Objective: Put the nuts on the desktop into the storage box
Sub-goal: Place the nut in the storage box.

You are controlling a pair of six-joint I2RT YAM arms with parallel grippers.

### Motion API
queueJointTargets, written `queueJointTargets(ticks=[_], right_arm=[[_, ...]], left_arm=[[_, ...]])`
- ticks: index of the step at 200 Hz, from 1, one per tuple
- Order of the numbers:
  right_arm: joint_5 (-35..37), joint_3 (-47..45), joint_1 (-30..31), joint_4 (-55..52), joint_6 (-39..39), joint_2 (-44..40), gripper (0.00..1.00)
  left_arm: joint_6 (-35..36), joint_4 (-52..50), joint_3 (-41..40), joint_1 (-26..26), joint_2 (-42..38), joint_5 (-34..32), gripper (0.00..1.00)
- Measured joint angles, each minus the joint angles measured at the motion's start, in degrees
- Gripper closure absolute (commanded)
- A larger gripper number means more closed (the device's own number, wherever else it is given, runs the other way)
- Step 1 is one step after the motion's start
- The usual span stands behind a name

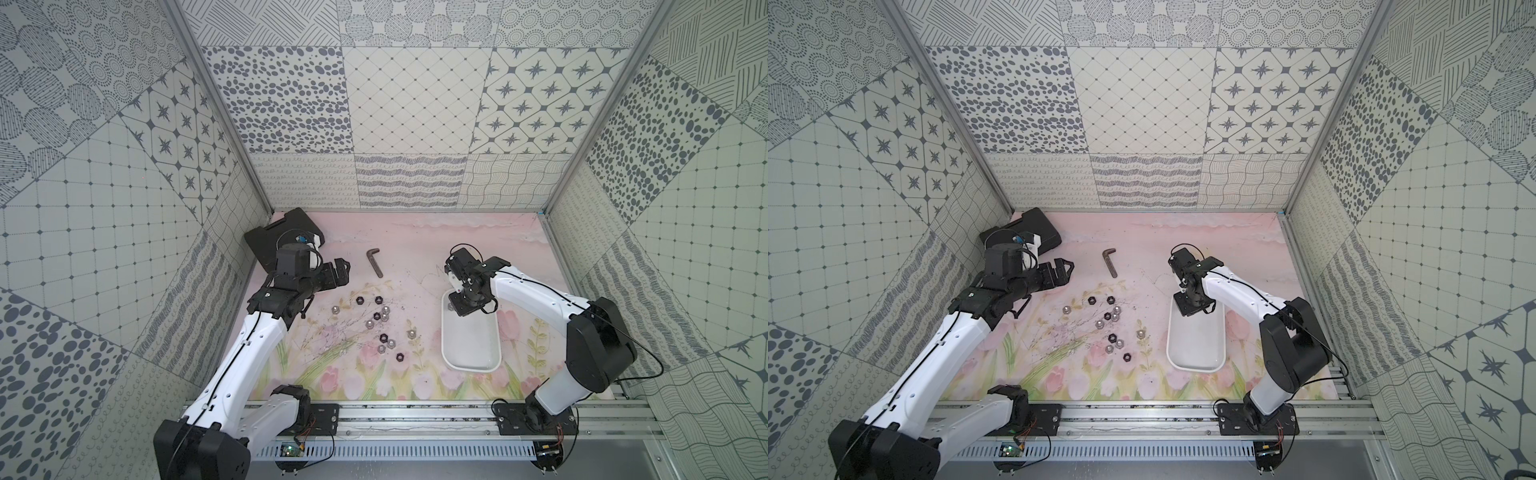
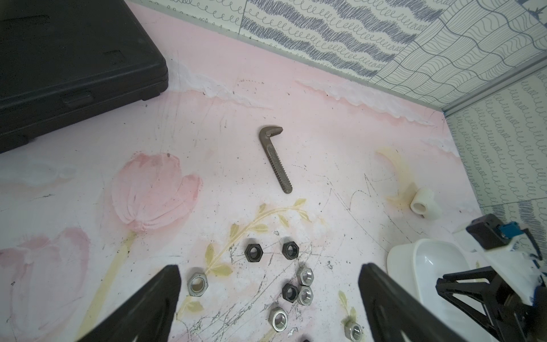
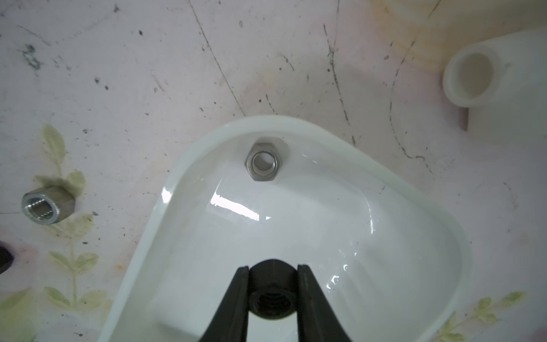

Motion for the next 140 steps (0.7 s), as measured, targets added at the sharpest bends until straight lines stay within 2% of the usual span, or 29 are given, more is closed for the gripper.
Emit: queueJointTargets(ticks=[75, 140], right_arm=[[2.27, 0.83, -1.90, 4.26, -1.18, 8.11, 0.81], [3.26, 1.20, -2.19, 7.65, -2.03, 10.49, 0.77]], left_arm=[[0.02, -0.02, 0.00, 0.00, -0.02, -0.02, 0.01], [0.04, -0.02, 0.00, 0.00, -0.02, -0.04, 0.01]])
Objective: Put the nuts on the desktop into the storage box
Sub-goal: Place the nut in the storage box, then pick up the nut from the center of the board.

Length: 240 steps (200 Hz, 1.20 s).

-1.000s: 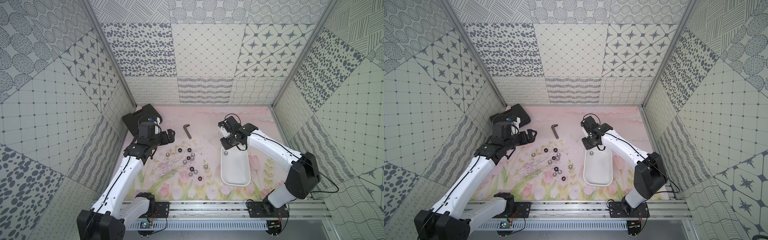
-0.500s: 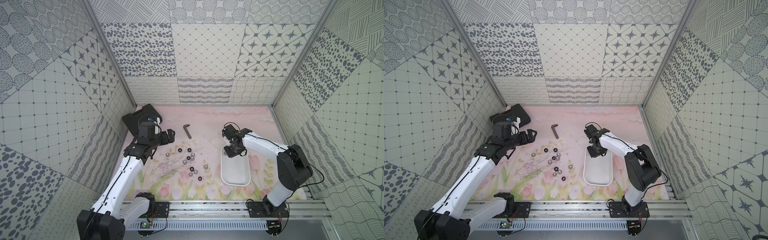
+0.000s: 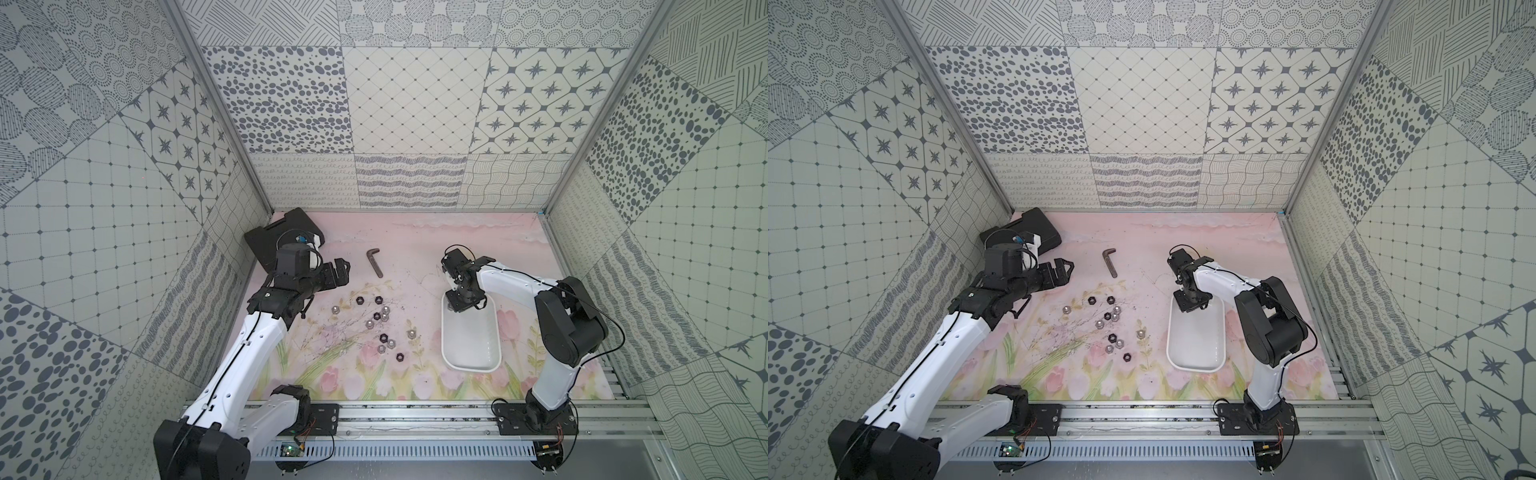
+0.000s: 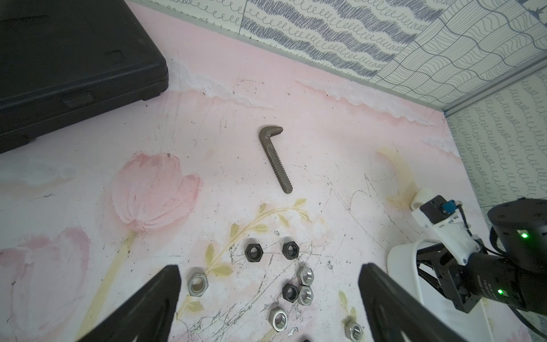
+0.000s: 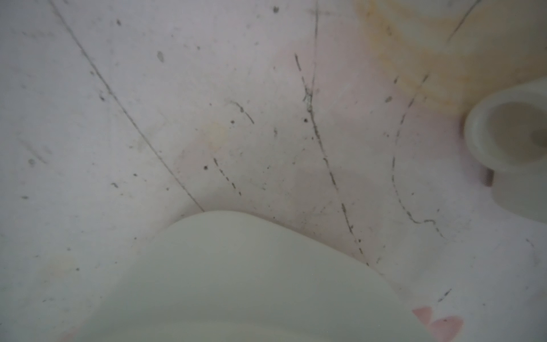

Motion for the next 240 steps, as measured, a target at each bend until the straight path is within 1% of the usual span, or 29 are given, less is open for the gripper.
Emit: queueJointTargets(ticks=[31, 45, 60, 71, 83, 131, 166, 184, 204, 220, 240], right_arm=[[0.00, 0.00, 0.00, 0.98, -0.63, 0.83, 0.73], [-0.04, 0.11, 0.00, 1.33, -0.87, 0.96, 0.63], [-0.17, 0.57, 0.00, 1.53, -1.03, 1.01, 0.55], [-0.17, 0.87, 0.00, 1.90, -1.36, 1.01, 0.46], [-0.26, 1.05, 0.00, 2.32, -1.29, 1.01, 0.43], [-0.15, 1.07, 0.28, 2.32, -1.42, -0.96, 0.42], [0.48, 1.53, 2.14, 0.74, -1.27, -8.07, 0.41], [0.00, 3.30, 4.66, -0.39, -1.22, -12.02, 0.41], [-1.44, 5.99, 8.70, -1.11, -1.20, -13.99, 0.41], [-2.75, 8.04, 12.57, -1.84, -1.22, -13.49, 0.43], [-3.96, 10.25, 16.96, -3.32, -1.20, -10.47, 0.46]], left_arm=[[0.00, 0.00, 0.00, 0.00, 0.00, 0.00, 0.01], [0.00, 0.00, 0.00, 0.00, 0.00, 0.00, 0.01], [0.00, -0.02, 0.00, 0.00, 0.00, 0.00, 0.01], [0.00, -0.02, 0.00, 0.00, 0.00, 0.00, 0.01], [0.00, -0.02, 0.00, 0.00, 0.00, 0.00, 0.01], [-0.02, -0.02, 0.00, 0.00, 0.04, 0.00, 0.01], [-0.02, 0.00, 0.00, 0.00, 0.04, 0.00, 0.01], [-0.02, 0.00, 0.00, 0.00, 0.04, 0.02, 0.01], [-0.02, 0.00, 0.00, 0.00, 0.04, 0.02, 0.01], [-0.02, 0.00, 0.00, 0.00, 0.04, 0.02, 0.01], [-0.02, 0.00, 0.00, 0.00, 0.04, 0.02, 0.01]])
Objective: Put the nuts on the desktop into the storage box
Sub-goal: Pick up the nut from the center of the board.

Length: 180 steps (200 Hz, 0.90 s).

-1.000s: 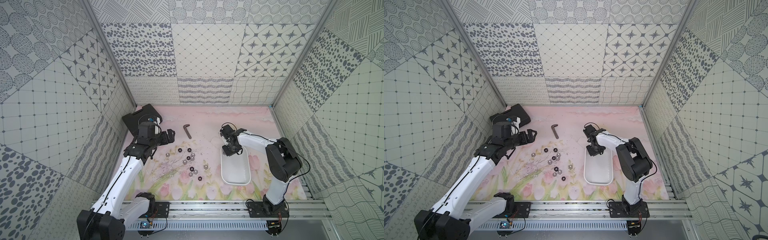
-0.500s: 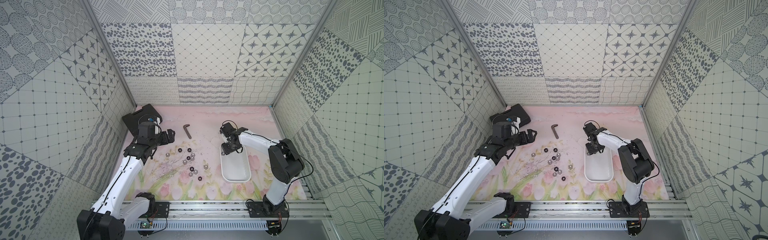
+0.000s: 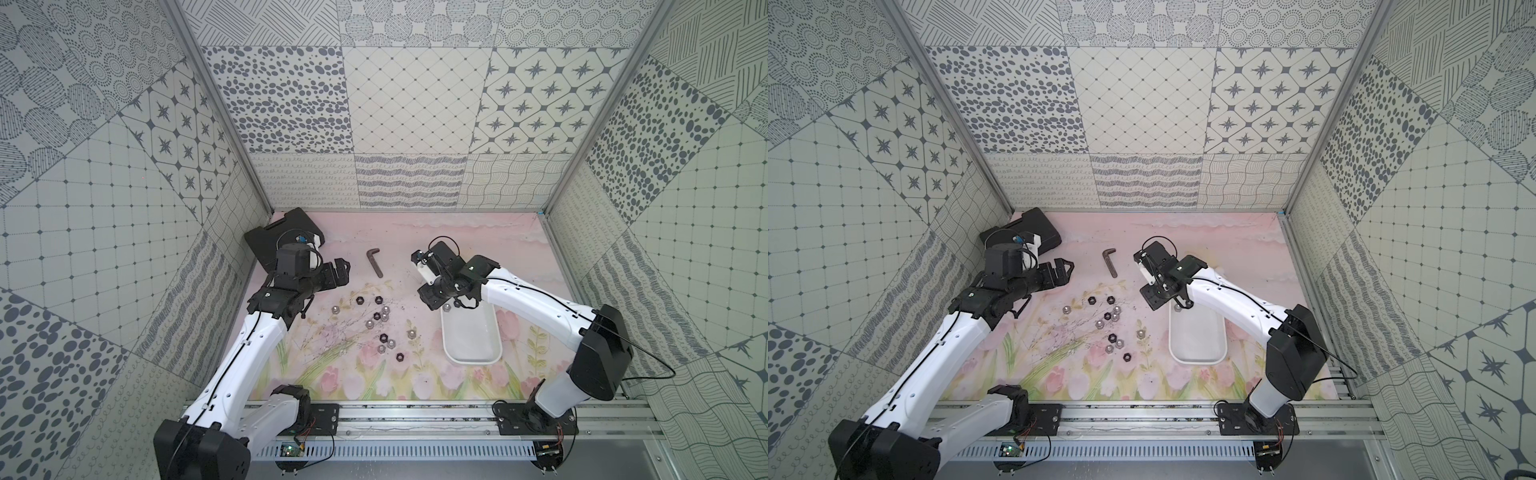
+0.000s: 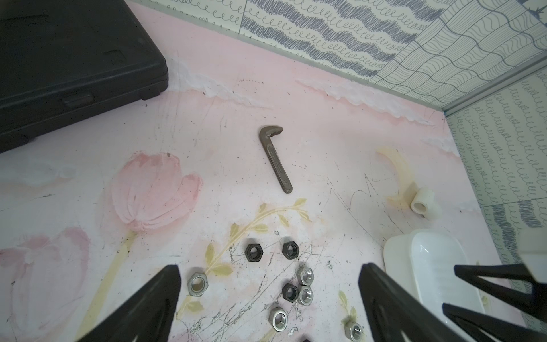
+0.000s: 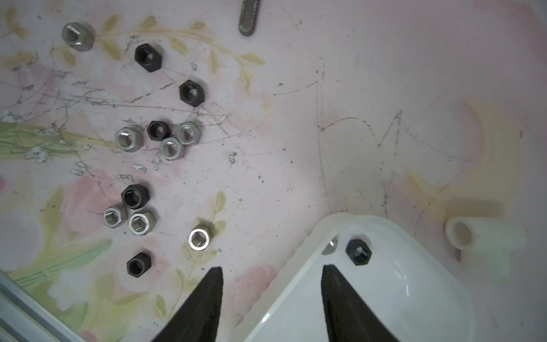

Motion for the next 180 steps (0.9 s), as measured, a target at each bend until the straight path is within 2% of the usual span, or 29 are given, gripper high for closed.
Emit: queueJointTargets(ticks=[55, 109, 180], right_arm=[[-2.27, 0.74, 5.46, -4.11, 0.72, 10.36, 0.46], [-4.39, 2.23, 8.31, -5.16, 1.95, 14.12, 0.48], [-4.85, 2.91, 8.76, -5.14, 2.01, 18.14, 0.48]], left_arm=[[-0.02, 0.00, 0.00, 0.00, -0.09, 0.00, 0.01], [0.00, 0.00, 0.00, 0.00, -0.09, 0.00, 0.01], [0.00, 0.00, 0.00, 0.00, -0.09, 0.00, 0.01]])
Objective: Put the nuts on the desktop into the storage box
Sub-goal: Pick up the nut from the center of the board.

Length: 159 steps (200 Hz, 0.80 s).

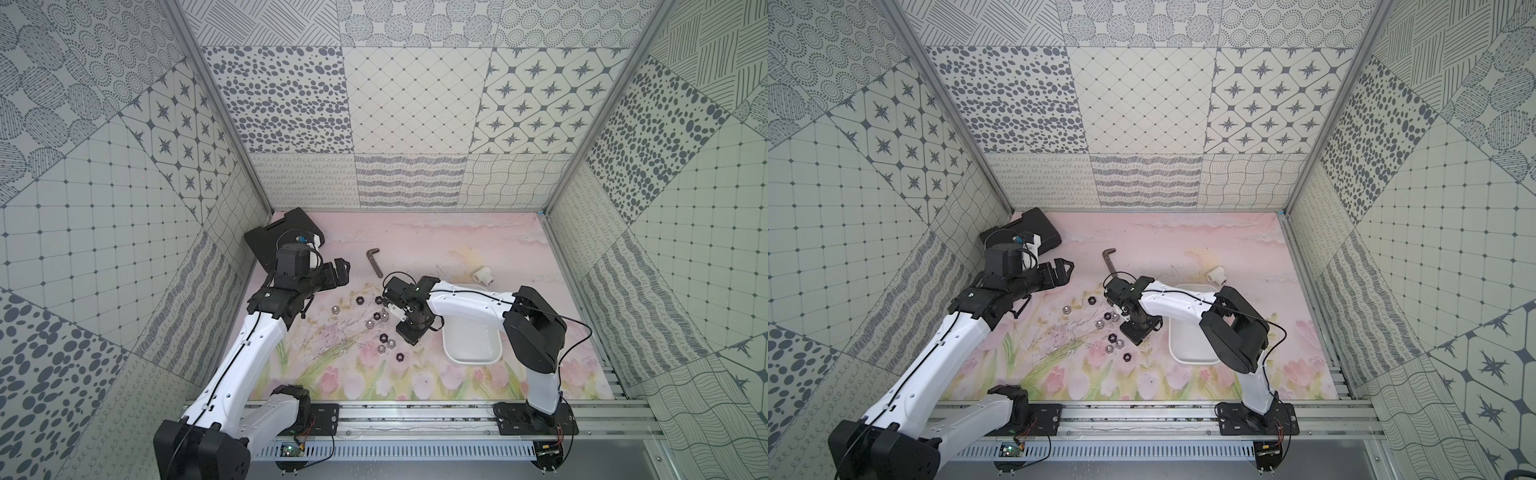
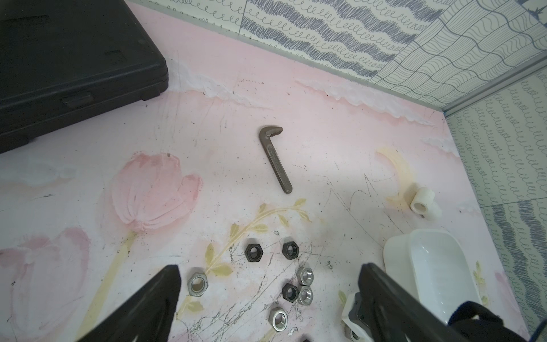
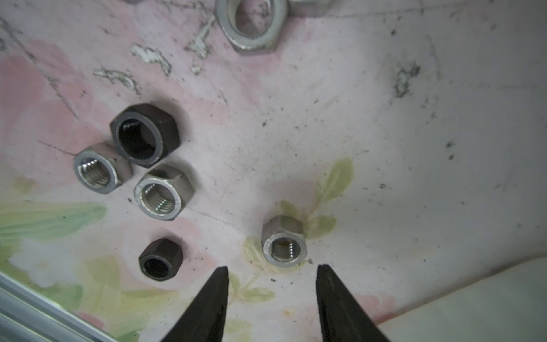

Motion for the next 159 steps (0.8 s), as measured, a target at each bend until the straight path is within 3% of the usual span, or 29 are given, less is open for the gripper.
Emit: queueJointTargets(ticks=[64, 115, 159], right_arm=[[0.28, 0.00, 0.00, 0.15, 0.00, 2.38, 0.52], [0.48, 0.07, 0.00, 0.79, 0.13, 2.91, 0.61], [1.14, 0.52, 0.00, 1.01, 0.24, 2.91, 0.77]], left_arm=[[0.00, 0.00, 0.00, 0.00, 0.00, 0.00, 0.01], [0.00, 0.00, 0.00, 0.00, 0.00, -0.02, 0.01], [0.00, 0.00, 0.00, 0.00, 0.00, -0.02, 0.01]])
